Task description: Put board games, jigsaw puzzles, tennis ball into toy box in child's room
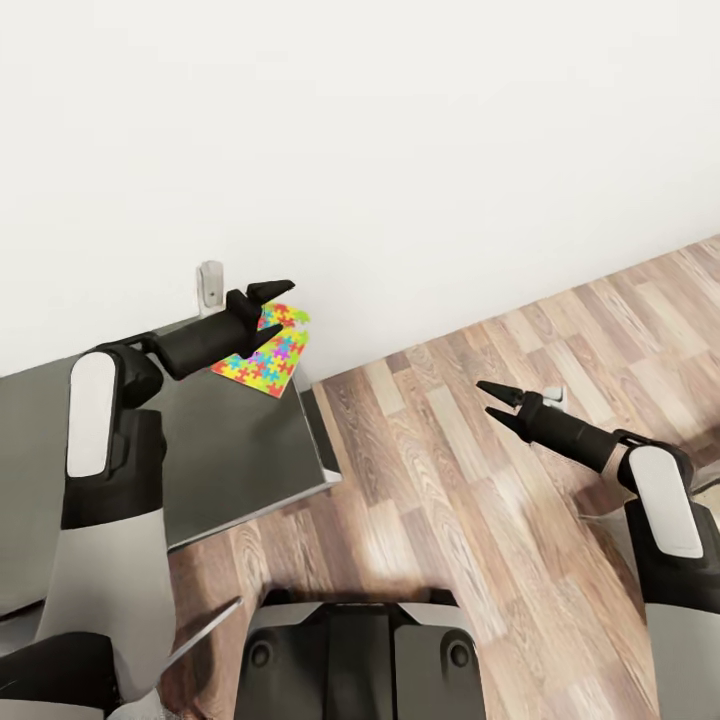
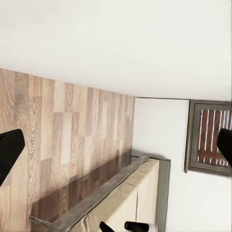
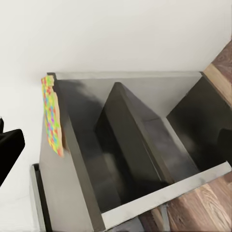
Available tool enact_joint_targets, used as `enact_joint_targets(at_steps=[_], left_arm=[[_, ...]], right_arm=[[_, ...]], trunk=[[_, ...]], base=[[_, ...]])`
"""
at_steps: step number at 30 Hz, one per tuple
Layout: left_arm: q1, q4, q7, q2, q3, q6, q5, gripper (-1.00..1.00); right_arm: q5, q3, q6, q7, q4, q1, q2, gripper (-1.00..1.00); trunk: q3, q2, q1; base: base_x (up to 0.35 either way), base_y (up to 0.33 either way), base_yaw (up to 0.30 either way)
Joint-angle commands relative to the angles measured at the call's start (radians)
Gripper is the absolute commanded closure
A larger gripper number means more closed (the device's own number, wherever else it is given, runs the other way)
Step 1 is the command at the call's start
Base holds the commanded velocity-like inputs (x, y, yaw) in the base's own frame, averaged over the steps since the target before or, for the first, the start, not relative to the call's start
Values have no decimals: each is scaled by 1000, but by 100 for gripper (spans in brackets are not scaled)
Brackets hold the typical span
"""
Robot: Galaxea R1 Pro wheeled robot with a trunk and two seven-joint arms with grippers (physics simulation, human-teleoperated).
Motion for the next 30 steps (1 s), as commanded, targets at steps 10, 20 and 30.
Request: enact_joint_targets(at_steps=[10, 20, 30], left_arm=[[-22, 1, 82, -42, -119, -11, 208, -100], [-93, 0, 283, -63, -210, -121, 322, -100], [-208, 1, 439, -72, -356, -264, 392, -100]], right_arm=[[-12, -6, 4, 16, 14, -25, -26, -100], [-146, -7, 4, 147, 159, -62, -121, -100], [-200, -6, 4, 333, 380, -114, -243, -100]], trunk=[[4, -2, 1], [8, -2, 1], [9, -2, 1]], base=[[0, 0, 276], [0, 0, 280], [0, 0, 259]])
